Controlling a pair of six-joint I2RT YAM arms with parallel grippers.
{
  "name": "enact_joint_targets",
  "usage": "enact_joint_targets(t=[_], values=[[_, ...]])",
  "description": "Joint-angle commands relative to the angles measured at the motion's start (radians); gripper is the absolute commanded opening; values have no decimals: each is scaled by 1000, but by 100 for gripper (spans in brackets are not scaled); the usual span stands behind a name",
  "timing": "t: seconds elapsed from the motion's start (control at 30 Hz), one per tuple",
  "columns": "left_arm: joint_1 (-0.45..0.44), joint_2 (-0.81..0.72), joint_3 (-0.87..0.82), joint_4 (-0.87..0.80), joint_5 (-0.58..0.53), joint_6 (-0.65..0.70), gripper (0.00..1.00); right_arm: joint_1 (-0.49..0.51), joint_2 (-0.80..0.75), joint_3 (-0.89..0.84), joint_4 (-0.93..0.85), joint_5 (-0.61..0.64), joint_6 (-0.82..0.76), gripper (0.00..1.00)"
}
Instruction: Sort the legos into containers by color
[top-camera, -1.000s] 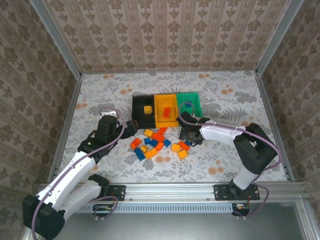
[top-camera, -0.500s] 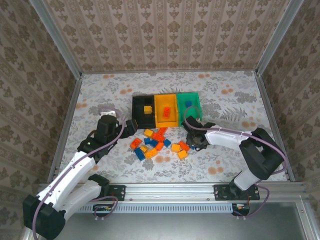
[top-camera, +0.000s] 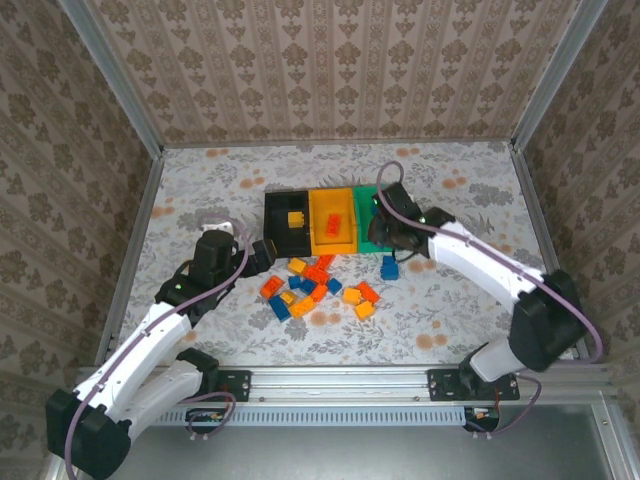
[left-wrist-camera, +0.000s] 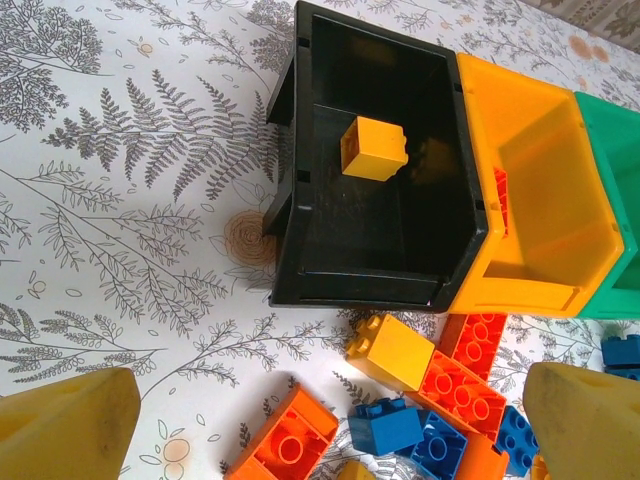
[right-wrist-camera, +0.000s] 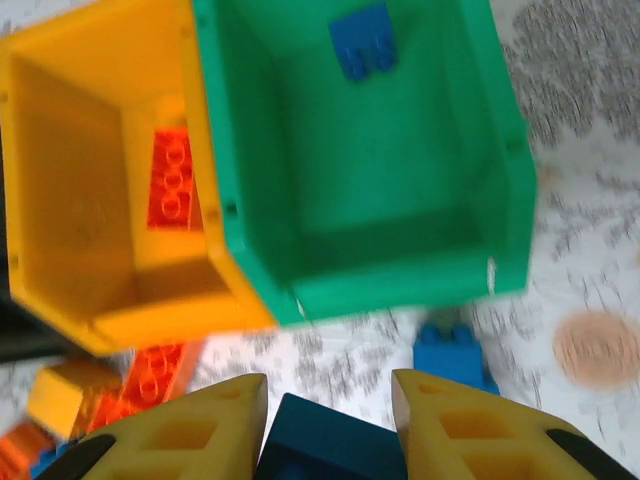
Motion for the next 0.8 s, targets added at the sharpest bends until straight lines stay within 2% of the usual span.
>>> enact_joint_targets(t=[0.0, 0.23, 0.3, 0.33, 0.4, 0.47, 0.6, 0.77], values=[[5, 4, -15, -24, 13, -7, 100, -38, 154, 104, -1, 37, -79, 34], [3, 16, -20, -42, 22, -3, 100, -89, 381, 314, -40, 92, -93, 36], [3, 22, -23, -45, 24, -1, 100, -96, 401, 337, -48, 88, -85, 43], [3, 26, -26, -47, 25, 0, 100, -97, 406, 344, -50, 83, -83, 50], [2, 35, -30, -46, 33, 2, 100, -97, 402, 351, -48, 70, -83, 64], [1, 53, -34, -47, 40, 8, 98, -95, 384, 348, -47, 56, -83, 69], [0, 109, -42, -44, 67, 11, 91, -76, 300, 282, -7, 42, -80, 71], [-22, 219, -58, -23, 91, -28, 92, -51, 205, 169, 47, 14, -58, 71]])
